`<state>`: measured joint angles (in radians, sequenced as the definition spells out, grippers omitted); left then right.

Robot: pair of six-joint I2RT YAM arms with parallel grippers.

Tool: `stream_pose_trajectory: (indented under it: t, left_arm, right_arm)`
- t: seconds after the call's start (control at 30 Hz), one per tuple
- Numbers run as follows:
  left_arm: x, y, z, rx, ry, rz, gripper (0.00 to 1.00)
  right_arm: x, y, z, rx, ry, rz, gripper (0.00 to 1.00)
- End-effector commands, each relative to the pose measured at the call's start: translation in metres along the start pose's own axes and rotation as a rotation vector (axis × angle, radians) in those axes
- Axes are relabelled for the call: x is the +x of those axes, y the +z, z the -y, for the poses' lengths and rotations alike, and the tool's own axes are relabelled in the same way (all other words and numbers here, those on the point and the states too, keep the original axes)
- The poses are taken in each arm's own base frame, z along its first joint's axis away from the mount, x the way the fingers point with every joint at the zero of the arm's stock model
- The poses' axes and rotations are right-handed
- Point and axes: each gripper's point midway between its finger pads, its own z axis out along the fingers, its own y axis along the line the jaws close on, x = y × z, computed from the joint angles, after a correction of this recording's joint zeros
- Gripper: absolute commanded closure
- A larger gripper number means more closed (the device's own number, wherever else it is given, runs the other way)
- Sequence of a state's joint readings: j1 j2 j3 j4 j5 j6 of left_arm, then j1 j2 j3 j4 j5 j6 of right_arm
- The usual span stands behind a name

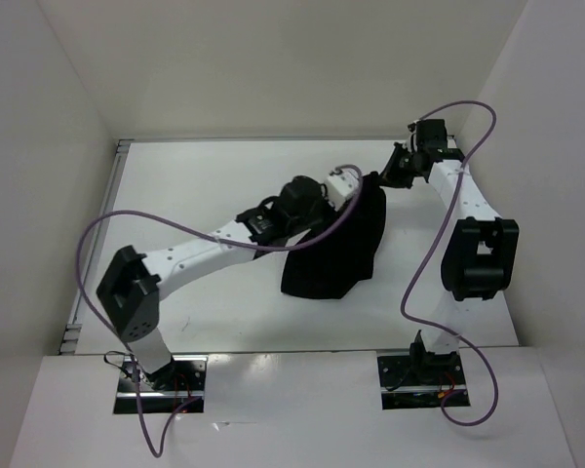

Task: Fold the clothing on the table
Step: Flatten the skirt out

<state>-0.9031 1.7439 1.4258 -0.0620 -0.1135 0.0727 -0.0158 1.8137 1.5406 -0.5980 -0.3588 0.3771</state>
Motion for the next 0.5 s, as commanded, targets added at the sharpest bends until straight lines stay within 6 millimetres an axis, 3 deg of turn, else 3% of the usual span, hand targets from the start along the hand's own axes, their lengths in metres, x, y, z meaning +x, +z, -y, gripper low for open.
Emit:
stream_pose_trajectory:
  t: [0.0,0.07,0.2,0.27,0.4,0.47]
  left_arm:
    - [-0.02,-0.029,-0.044,-0.147,-0.162,0.114,1.0]
    - [-0.009,-0.041,-0.073,-0.237,-0.228,0.128,1.0]
    - [-0.022,-0.068,-0.124,-0.324,-0.381,0.223,1.0]
    - [-0.015,-0.072,-0.143,-0.345,-0.417,0.21,1.0]
    - [-0.004,-0.077,-0.165,-0.381,-0.511,0.202,1.0]
    - [-0.017,-0.089,-0.168,-0.346,-0.521,0.248,1.0]
  right_arm:
    - [-0.026,-0.033,-0.017,-0.032,-0.034,0.104,1.0]
    - [-0.032,-0.041,-0.016,-0.026,-0.035,0.129,1.0]
    - [-0.038,-0.05,-0.013,-0.003,-0.033,0.163,1.0]
    - [-0.039,-0.054,-0.01,0.001,-0.028,0.17,1.0]
    - [-0.043,-0.07,-0.02,-0.025,-0.045,0.207,1.0]
    - [-0.044,-0.079,-0.027,-0.047,-0.058,0.228,1.0]
